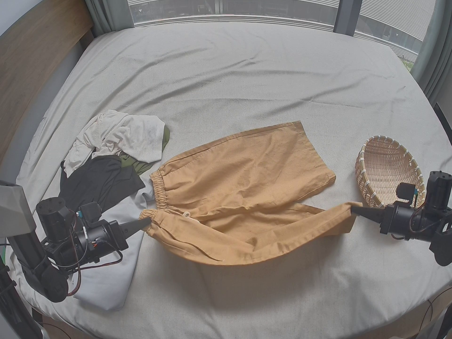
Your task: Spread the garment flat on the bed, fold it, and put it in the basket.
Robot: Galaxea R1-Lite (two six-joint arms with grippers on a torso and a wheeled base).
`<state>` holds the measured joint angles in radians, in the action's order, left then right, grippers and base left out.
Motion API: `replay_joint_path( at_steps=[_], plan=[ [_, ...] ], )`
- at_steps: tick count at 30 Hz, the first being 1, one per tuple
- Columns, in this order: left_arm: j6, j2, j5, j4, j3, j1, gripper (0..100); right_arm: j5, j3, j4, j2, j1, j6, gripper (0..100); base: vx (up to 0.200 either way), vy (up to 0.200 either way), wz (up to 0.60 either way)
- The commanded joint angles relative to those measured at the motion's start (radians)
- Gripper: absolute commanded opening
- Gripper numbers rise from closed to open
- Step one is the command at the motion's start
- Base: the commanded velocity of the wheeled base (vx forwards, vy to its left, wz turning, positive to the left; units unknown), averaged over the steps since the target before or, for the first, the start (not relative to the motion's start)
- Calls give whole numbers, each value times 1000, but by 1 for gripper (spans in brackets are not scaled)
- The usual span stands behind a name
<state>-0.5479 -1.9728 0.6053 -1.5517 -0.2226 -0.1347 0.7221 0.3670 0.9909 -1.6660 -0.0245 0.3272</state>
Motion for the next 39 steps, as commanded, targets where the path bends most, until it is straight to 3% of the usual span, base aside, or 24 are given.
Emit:
replay_joint_path(
  at_steps=[1, 16, 32, 39],
  plan=[
    [-4, 8, -2, 1, -11, 6, 0, -1, 96, -1, -8, 9, 30, 0, 0, 0, 0],
    [-37, 18, -52, 1, -35, 4, 0, -4, 316, -17, -104, 26, 87, 0, 0, 0, 0],
    [-121, 15, -55, 1, -72, 7, 0, -4, 587, -118, -212, 17, 87, 0, 0, 0, 0],
    [-144, -9, -108, 4, -120, 6, 0, -6, 718, -232, -230, 17, 87, 0, 0, 0, 0]
  ],
)
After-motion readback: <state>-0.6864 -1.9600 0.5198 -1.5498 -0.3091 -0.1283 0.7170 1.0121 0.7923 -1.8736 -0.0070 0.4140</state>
